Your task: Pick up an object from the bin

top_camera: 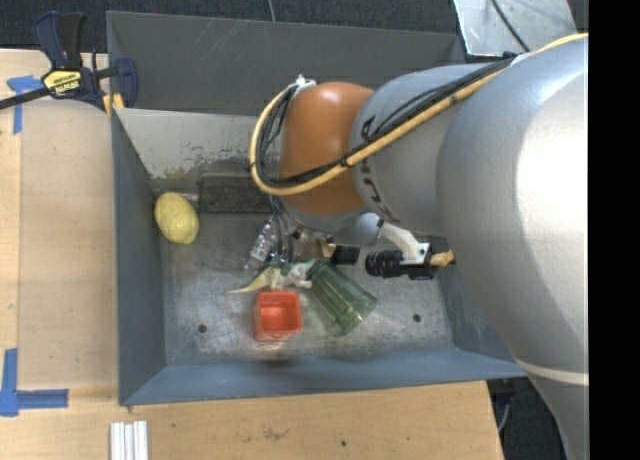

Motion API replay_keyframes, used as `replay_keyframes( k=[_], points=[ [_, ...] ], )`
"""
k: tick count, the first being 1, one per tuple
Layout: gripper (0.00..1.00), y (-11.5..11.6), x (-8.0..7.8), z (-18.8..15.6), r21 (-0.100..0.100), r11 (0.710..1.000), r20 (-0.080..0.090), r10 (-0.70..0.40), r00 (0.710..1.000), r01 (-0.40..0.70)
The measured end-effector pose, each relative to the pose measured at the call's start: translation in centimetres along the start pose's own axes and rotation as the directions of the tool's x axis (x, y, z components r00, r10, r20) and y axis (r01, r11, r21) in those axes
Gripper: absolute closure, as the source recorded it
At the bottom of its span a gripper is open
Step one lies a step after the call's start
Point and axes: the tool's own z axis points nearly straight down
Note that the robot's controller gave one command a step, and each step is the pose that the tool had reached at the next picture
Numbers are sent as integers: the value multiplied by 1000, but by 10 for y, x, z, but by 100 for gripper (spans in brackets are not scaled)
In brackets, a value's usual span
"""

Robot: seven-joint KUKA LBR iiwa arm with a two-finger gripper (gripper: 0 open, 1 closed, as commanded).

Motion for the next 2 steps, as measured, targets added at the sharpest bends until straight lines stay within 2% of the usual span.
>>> replay_keyframes(
  k=[1, 2],
  points=[
    [100, -12, 7, -33, -1, 1000, 2, -12, 1000, 12],
    [0, -9, -2, -12, -7, 1000, 3, -15, 1000, 15]
  ],
)
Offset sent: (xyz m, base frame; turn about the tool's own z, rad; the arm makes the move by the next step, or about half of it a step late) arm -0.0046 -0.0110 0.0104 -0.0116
